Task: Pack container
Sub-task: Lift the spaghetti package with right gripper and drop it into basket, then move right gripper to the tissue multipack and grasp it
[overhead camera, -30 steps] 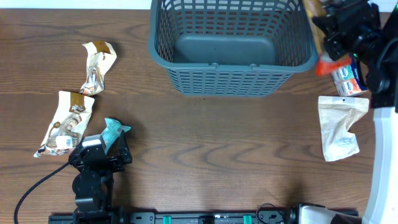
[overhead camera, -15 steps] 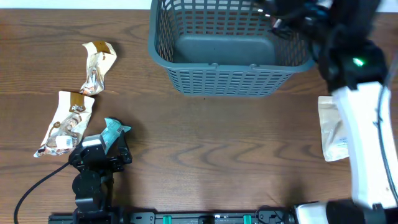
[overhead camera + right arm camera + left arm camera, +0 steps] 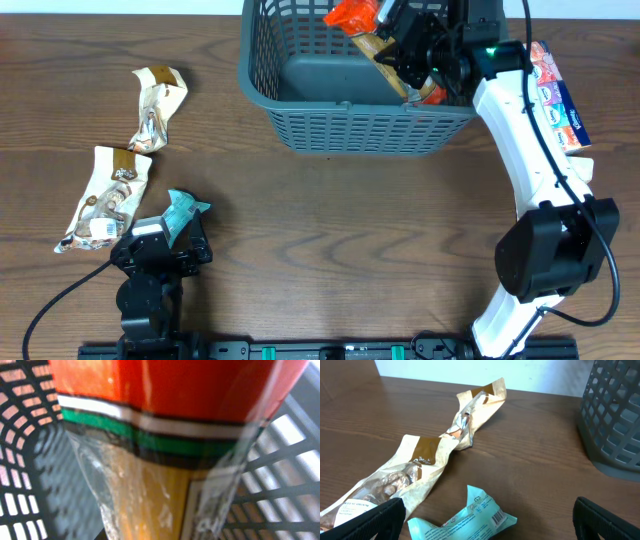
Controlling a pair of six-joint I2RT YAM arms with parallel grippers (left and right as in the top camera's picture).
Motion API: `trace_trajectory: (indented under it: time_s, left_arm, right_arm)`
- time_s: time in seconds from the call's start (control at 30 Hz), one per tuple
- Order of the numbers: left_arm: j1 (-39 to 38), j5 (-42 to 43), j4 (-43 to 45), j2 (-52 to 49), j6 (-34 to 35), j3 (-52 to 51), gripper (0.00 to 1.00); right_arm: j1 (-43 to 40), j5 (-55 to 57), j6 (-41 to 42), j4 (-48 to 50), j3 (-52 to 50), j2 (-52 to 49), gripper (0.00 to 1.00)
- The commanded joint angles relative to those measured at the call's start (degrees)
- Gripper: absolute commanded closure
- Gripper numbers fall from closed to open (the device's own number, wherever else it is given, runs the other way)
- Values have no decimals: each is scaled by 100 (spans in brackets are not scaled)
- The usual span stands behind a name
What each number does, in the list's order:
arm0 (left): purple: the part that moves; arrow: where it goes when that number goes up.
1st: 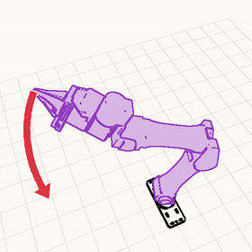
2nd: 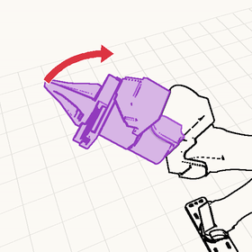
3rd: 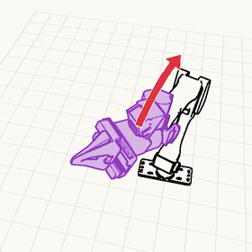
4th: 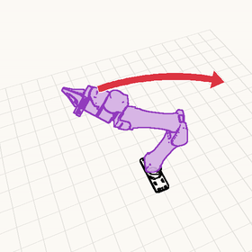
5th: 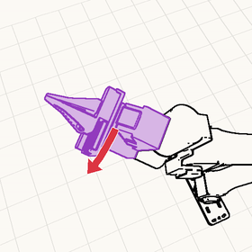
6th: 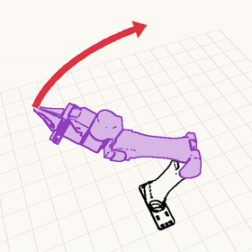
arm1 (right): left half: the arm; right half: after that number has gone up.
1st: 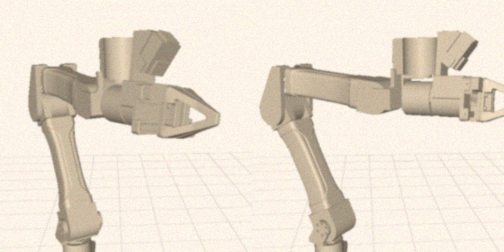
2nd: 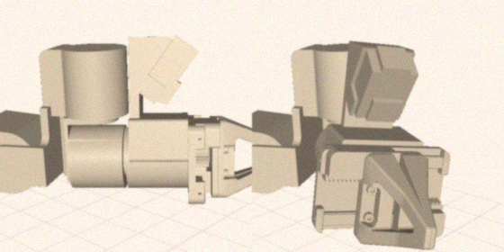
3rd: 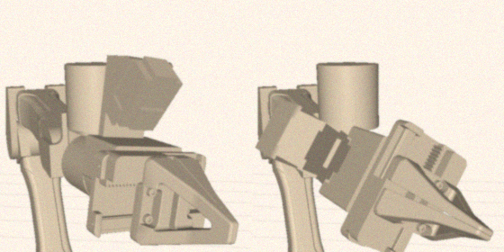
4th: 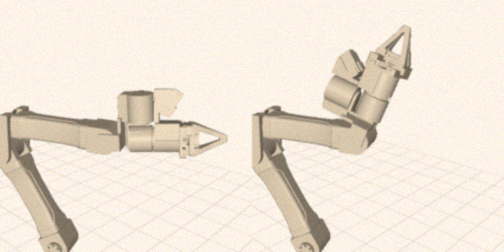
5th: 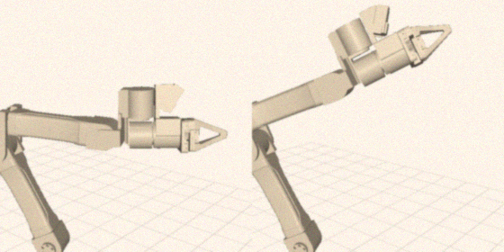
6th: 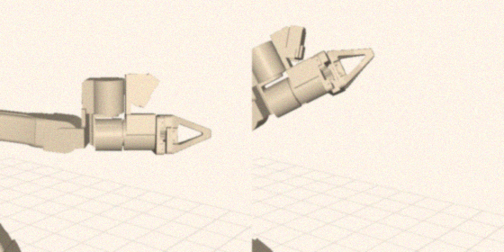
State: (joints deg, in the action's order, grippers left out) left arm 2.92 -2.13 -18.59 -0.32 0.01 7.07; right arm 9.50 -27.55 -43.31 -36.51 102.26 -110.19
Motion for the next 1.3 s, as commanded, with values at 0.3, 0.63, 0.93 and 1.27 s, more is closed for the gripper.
trace_trajectory:
  time_s: [0.3, 0.63, 0.93, 1.27]
  left_arm:
    - [28, -83, -68, -2, 33, -90, 1]
    - [28, -83, -76, -2, 31, -90, 2]
    - [28, -83, -79, -2, 31, -90, 2]
    - [28, -83, -79, -2, 31, -90, 1]
  right_arm:
    - [9, -234, -651, -1165, 203, -192, 99]
    - [2, -221, -304, -1257, 234, -120, 43]
    - [-186, -181, 168, -1040, 1572, 0, 38]
    - [-1423, 1132, 2273, -2149, 3467, 0, 25]
